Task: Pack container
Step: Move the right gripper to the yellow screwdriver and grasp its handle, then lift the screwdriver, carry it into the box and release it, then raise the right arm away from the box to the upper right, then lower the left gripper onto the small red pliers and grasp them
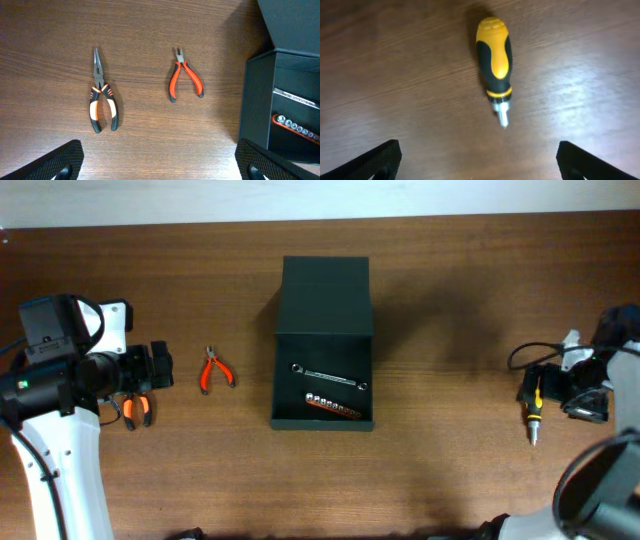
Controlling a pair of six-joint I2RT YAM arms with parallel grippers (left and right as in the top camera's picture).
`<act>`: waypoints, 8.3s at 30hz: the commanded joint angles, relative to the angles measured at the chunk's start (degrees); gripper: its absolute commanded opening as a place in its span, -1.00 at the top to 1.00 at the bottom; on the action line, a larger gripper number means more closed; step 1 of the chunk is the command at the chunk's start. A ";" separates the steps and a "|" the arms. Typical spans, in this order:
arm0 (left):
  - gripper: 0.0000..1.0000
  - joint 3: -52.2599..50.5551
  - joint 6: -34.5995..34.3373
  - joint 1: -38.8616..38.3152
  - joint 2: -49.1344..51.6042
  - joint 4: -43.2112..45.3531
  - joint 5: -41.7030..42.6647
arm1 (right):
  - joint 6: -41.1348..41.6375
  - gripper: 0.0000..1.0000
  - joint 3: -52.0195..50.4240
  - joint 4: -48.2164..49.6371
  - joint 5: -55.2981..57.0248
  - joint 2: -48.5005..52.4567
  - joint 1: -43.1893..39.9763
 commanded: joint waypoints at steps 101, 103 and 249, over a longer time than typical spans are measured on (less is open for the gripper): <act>-0.99 0.76 0.98 0.31 -0.57 0.17 0.79 | -2.82 0.93 -6.23 15.91 1.42 12.48 -0.26; -0.99 0.76 0.98 0.31 -0.57 0.17 0.79 | -2.82 0.92 -3.93 13.51 1.42 12.44 -0.26; -0.99 2.93 -18.51 -17.40 38.10 11.78 -6.71 | -4.28 -0.98 55.39 -24.50 -9.49 13.40 21.75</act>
